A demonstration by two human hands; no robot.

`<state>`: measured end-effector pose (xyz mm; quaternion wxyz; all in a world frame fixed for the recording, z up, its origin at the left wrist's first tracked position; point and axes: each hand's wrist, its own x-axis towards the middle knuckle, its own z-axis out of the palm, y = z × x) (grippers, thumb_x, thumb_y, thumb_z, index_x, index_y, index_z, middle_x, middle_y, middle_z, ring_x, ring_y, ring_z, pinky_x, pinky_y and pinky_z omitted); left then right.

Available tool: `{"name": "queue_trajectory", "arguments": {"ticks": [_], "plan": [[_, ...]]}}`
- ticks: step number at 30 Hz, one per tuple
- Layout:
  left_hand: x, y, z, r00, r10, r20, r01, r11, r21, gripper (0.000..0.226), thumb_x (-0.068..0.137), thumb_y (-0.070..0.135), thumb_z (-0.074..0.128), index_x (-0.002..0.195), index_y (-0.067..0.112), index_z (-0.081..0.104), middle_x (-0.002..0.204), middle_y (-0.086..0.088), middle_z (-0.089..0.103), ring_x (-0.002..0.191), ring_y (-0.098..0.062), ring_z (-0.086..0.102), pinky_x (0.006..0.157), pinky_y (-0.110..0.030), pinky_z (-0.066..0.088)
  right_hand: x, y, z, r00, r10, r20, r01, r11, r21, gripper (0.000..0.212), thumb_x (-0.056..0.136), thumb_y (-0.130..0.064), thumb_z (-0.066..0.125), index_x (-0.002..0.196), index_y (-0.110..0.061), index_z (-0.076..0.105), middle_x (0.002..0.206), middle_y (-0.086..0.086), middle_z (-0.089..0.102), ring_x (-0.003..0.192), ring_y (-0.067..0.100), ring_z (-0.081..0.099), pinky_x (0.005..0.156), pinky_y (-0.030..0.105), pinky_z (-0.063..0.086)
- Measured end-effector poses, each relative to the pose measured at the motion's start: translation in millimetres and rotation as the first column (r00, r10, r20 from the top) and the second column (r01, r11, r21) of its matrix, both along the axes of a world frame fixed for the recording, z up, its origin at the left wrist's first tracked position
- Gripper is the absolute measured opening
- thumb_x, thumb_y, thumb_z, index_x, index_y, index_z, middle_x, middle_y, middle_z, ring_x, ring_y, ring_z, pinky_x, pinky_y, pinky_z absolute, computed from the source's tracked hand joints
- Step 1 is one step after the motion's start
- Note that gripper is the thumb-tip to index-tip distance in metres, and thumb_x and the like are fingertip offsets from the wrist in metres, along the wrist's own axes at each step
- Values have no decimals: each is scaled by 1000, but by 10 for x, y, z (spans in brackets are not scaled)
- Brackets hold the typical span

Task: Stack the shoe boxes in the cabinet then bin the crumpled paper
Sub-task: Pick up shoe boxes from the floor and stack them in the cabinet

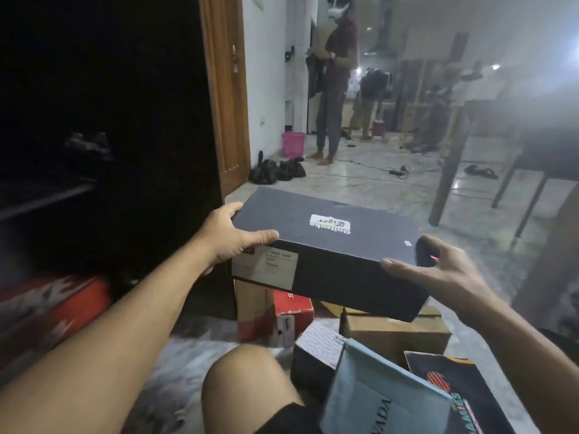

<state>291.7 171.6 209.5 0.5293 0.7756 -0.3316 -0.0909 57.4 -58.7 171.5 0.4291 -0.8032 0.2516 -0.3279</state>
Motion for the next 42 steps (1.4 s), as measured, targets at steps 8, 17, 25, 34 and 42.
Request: {"name": "queue_trajectory", "arguments": {"ticks": [8, 17, 25, 34, 42], "plan": [[278, 1052, -53, 962, 262, -71, -257, 964, 70, 87, 60, 27, 91, 135, 14, 49, 112, 4, 58, 106, -15, 56, 82, -27, 51, 794, 579, 11, 965, 235, -120, -230, 972, 52, 68, 41, -51, 86, 98, -19, 66, 90, -5, 72, 76, 11, 69, 56, 20, 51], [737, 2140, -426, 851, 481, -211, -450, 874, 182, 103, 63, 17, 89, 148, 10, 32, 149, -7, 43, 131, -23, 44, 96, -29, 38, 2061, 1365, -151, 858, 400, -321, -431, 902, -30, 48, 51, -46, 93, 84, -32, 60, 86, -12, 69, 76, 5, 66, 69, 29, 58], [1193, 2933, -990, 622, 690, -370, -678, 711, 186, 108, 60, 16, 91, 149, 15, 29, 146, -6, 45, 115, -20, 53, 84, -33, 49, 3315, 2122, -440, 726, 542, -424, -579, 814, 51, 58, 54, -44, 93, 101, -21, 68, 82, -10, 67, 72, 5, 63, 57, 16, 49], [1863, 3632, -1366, 434, 820, -373, -822, 530, 210, 110, 62, 12, 89, 151, 16, 26, 146, -8, 46, 126, -27, 50, 104, -46, 43, 4720, 2907, -919, 575, 705, -414, -717, 679, 159, 65, 56, -30, 94, 112, -17, 65, 101, -1, 70, 90, 16, 67, 75, 28, 58], [2428, 4012, -1636, 376, 850, -369, -876, 456, 159, 95, 73, -5, 78, 150, 11, 26, 144, -5, 48, 123, -24, 52, 107, -45, 41, 5651, 3440, -1141, 500, 754, -426, -782, 604, 153, 69, 64, -9, 89, 123, -17, 52, 117, 2, 60, 111, 23, 59, 77, 25, 51]]}}
